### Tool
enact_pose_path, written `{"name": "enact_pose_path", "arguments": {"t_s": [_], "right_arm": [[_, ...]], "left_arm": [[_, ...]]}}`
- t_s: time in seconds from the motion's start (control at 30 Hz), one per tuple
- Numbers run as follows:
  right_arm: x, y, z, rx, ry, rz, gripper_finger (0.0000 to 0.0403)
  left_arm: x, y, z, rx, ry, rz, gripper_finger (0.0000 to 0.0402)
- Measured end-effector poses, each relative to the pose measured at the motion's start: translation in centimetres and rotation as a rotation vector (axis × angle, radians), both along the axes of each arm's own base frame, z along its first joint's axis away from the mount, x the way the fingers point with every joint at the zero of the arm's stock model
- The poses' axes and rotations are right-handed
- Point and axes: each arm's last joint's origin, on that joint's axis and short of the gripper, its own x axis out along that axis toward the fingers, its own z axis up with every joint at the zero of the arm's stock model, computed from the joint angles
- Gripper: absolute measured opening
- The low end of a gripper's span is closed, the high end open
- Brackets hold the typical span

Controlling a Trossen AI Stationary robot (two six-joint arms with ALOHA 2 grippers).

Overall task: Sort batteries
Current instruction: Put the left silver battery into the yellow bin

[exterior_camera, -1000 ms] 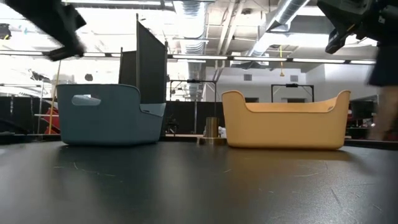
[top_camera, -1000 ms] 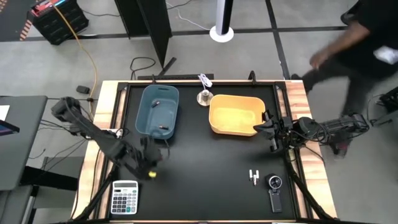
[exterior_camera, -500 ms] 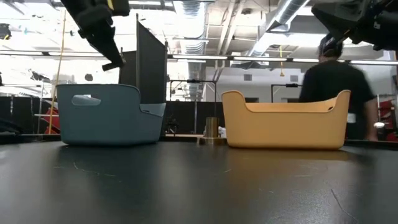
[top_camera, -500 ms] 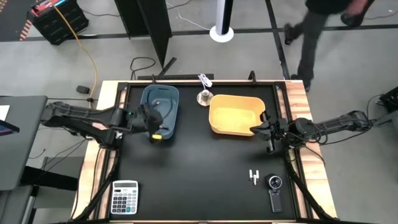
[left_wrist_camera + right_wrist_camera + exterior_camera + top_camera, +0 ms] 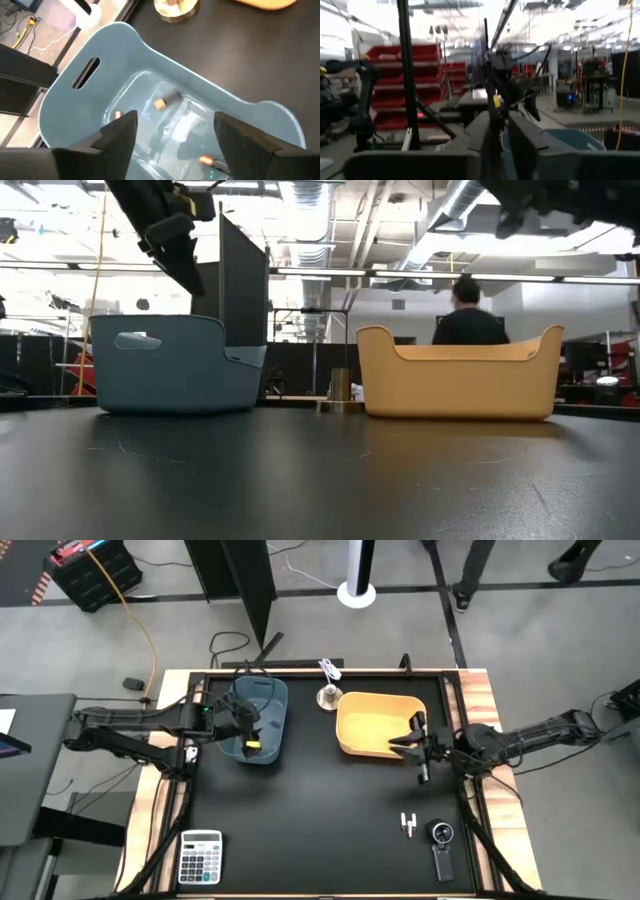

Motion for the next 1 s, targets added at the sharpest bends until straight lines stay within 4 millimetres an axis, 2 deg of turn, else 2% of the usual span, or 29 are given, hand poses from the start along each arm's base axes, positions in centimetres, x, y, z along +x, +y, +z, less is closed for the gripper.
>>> {"name": "enact_pose_path", "arguments": {"t_s": [0.07,0.23,0.33,0.5,0.63,0.73,1.0], "right_arm": [[1.2,0.2,1.1,0.002,0.08,0.003,0.0132],[4.7,1.5,3.1,0.044,0.452,-0.017,0.021],[6.6,3.5,4.0,0.048,0.61,-0.018,0.0223],[9.0,7.0,4.8,0.068,0.849,-0.066,0.0223],[10.1,9.8,4.3,0.132,1.004,-0.088,0.0221],[10.4,12.0,3.0,0.193,1.138,-0.128,0.0221],[8.9,16.3,-1.1,0.292,1.42,-0.213,0.0221]], "left_arm": [[-0.1,-0.2,0.2,-0.003,-0.029,0.0,0.0268],[0.0,-1.2,0.7,-0.005,-0.08,-0.035,0.0271],[0.0,-1.9,0.7,-0.003,-0.079,-0.061,0.0271],[0.0,-2.9,0.8,0.004,-0.087,-0.104,0.0271],[-0.1,-3.6,0.8,0.014,-0.097,-0.115,0.0272],[-0.1,-4.1,0.8,0.011,-0.102,-0.135,0.0272],[-0.2,-5.3,0.8,0.012,-0.098,-0.187,0.0272]]}}
